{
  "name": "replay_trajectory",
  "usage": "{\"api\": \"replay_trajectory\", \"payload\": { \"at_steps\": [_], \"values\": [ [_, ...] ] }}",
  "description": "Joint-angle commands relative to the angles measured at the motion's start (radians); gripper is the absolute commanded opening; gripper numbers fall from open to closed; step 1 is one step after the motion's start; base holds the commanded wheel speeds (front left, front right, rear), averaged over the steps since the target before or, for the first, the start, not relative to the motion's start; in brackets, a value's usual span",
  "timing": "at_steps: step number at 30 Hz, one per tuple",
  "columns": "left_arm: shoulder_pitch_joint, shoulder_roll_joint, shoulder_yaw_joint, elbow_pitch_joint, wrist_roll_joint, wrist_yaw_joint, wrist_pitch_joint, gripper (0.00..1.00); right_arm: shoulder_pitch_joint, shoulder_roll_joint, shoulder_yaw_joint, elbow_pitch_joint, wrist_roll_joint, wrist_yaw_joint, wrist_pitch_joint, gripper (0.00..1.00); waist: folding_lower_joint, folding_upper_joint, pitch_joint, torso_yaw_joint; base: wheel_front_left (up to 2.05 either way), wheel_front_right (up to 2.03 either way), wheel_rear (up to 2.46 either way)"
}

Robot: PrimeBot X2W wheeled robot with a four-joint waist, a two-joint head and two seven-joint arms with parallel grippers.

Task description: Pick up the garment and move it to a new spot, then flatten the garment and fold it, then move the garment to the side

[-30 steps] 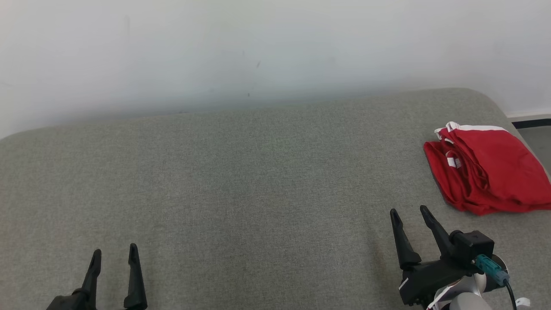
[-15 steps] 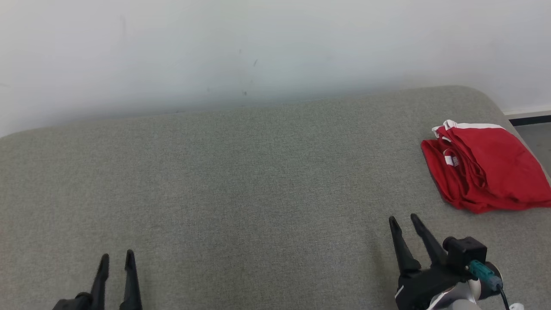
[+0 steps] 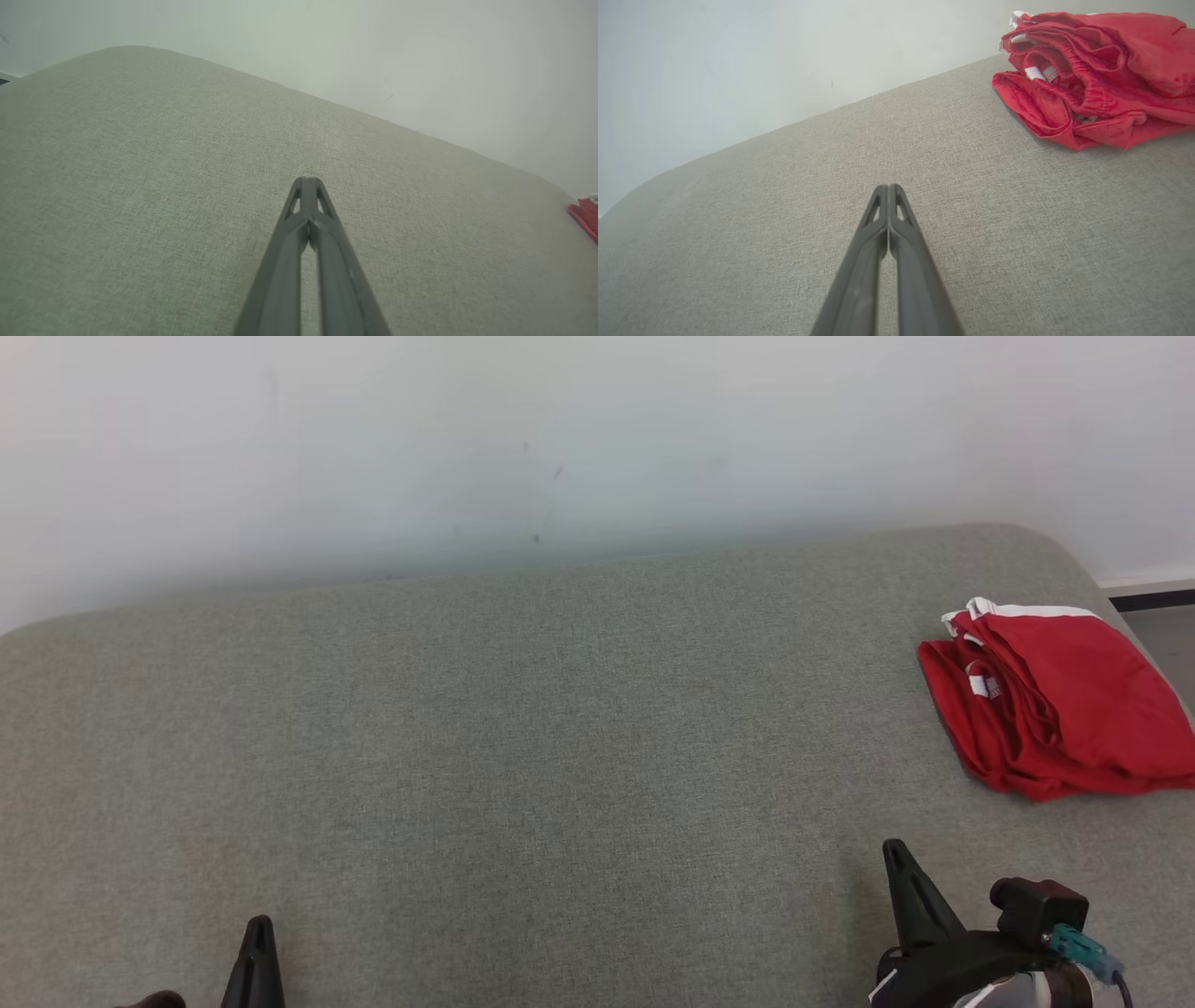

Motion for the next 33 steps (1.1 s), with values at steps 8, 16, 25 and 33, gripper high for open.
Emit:
{"api": "replay_trajectory", "payload": {
  "at_steps": [8, 16, 25, 33],
  "values": [
    [-0.037, 0.005, 0.003, -0.016, -0.165, -0.014, 0.036, 0.0, -0.002, 0.01, -0.039, -0.052, 0.153, 0.0, 0.038, 0.0, 0.0, -0.0001, -0.001, 0.005, 0.0, 0.0, 0.0],
    [-0.049, 0.006, 0.005, -0.015, -0.293, -0.022, 0.069, 0.0, 0.006, 0.018, -0.066, -0.079, 0.27, -0.001, 0.071, 0.0, 0.0, -0.0001, -0.001, 0.01, 0.0, 0.0, 0.0],
    [-0.062, 0.007, 0.007, -0.012, -0.423, -0.031, 0.102, 0.0, 0.015, 0.027, -0.094, -0.107, 0.388, -0.001, 0.104, 0.0, 0.0, -0.0001, -0.002, 0.015, 0.0, 0.0, 0.0],
    [-0.072, 0.008, 0.009, -0.011, -0.515, -0.037, 0.126, 0.0, 0.02, 0.033, -0.114, -0.126, 0.473, -0.001, 0.128, 0.0, 0.0, -0.0001, -0.003, 0.02, 0.0, 0.0, 0.0]
  ]
}}
